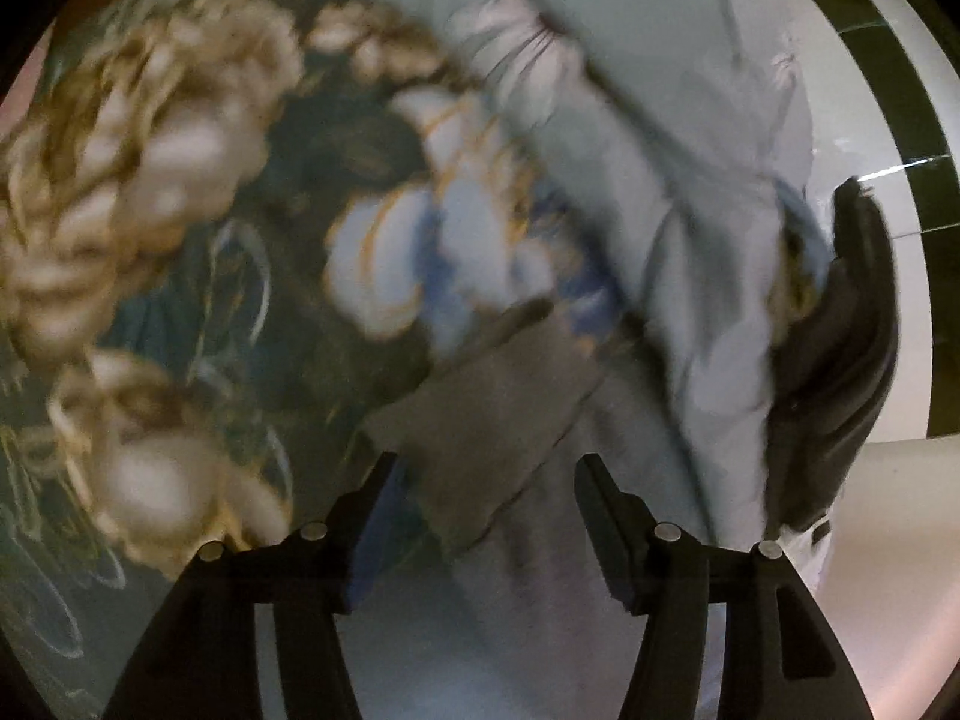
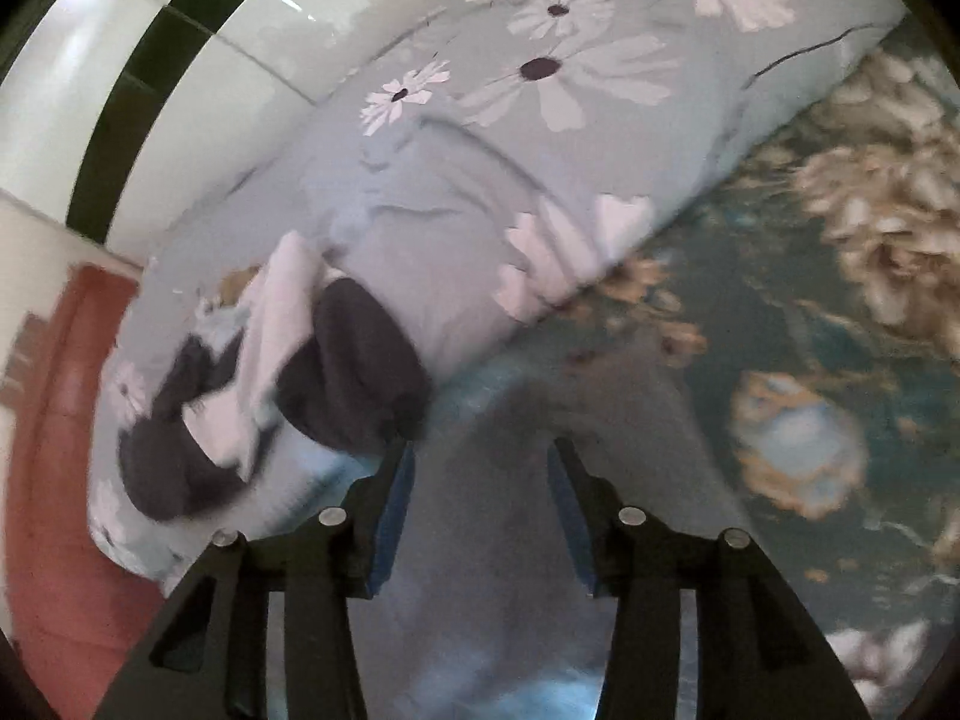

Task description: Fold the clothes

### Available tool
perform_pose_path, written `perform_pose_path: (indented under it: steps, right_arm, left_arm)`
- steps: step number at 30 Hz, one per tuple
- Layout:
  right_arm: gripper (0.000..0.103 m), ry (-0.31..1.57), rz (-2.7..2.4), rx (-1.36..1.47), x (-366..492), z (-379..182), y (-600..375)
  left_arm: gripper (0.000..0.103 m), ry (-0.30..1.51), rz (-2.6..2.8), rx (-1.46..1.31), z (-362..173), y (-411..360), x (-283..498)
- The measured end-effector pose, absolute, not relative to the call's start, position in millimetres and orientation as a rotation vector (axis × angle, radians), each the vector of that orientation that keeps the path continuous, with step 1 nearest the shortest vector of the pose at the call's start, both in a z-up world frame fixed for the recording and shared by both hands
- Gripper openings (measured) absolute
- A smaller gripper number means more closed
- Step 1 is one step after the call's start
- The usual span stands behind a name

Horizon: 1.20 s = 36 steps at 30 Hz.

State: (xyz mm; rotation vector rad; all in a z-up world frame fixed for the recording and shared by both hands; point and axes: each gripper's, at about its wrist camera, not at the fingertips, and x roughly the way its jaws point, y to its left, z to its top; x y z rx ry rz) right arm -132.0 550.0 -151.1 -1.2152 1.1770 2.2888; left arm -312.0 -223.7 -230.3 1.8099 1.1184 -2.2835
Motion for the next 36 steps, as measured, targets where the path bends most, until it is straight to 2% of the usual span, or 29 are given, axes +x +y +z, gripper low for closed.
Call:
perform_pose_path:
  steps: [3, 7, 9, 14, 17, 22, 25, 27, 28, 29, 31, 32, 36]
  right_arm:
    - [0.049, 1.24, 2.193, -1.241, -95.7, -173.7, 556.1]
    - [0.049, 1.444, 2.052, -1.207, -52.1, -209.4, 555.1]
    - [0.057, 1.529, 2.01, -1.184, -40.2, -221.6, 550.5]
    - [0.064, 1.735, 1.941, -1.107, -28.7, -237.1, 539.1]
    - [0.064, 1.718, 1.915, -1.088, -36.4, -247.7, 541.1]
    - [0.067, 1.706, 1.974, -0.972, -59.6, -248.2, 537.4]
    - [0.066, 1.686, 1.962, -0.95, -66.1, -249.7, 536.9]
    - [0.062, 1.709, 1.932, -0.92, -64.3, -250.2, 538.9]
    - [0.051, 1.713, 1.913, -0.916, -63.5, -250.4, 540.3]
    - [0.04, 1.712, 1.893, -0.92, -62.7, -250.4, 541.7]
    - [0.03, 1.711, 1.878, -0.928, -62.3, -250.2, 543.6]
    - [0.021, 1.711, 1.877, -0.931, -62.4, -248.4, 544.6]
    - [0.013, 1.688, 1.951, -0.938, -66.9, -220.4, 547.6]
  left_arm:
    - [0.063, 1.166, -2.224, 1.843, -253.1, -222.2, -300.3]
    - [0.068, 1.226, -2.223, 1.786, -261.0, -224.4, -294.1]
    - [0.07, 1.214, -2.226, 1.777, -260.1, -223.2, -296.5]
    - [0.072, 1.18, -2.264, 1.759, -258.3, -219.9, -304.4]
    - [0.078, 1.211, -2.27, 1.715, -258.2, -218.8, -303.4]
    - [0.078, 1.297, -2.344, 1.688, -256.4, -212.0, -304.8]
    - [0.075, 1.289, -2.347, 1.668, -258.5, -209.0, -308.1]
    - [0.056, 1.323, -2.334, 1.634, -260.5, -212.0, -308.1]
    - [0.045, 1.339, -2.315, 1.626, -262.7, -214.2, -308.0]
    - [0.038, 1.346, -2.297, 1.626, -264.9, -215.8, -307.8]
    - [0.031, 1.34, -2.287, 1.619, -265.7, -216.4, -306.3]
    - [0.028, 1.335, -2.292, 1.612, -263.6, -215.5, -305.3]
    - [0.024, 1.331, -2.33, 1.564, -241.9, -211.9, -299.0]
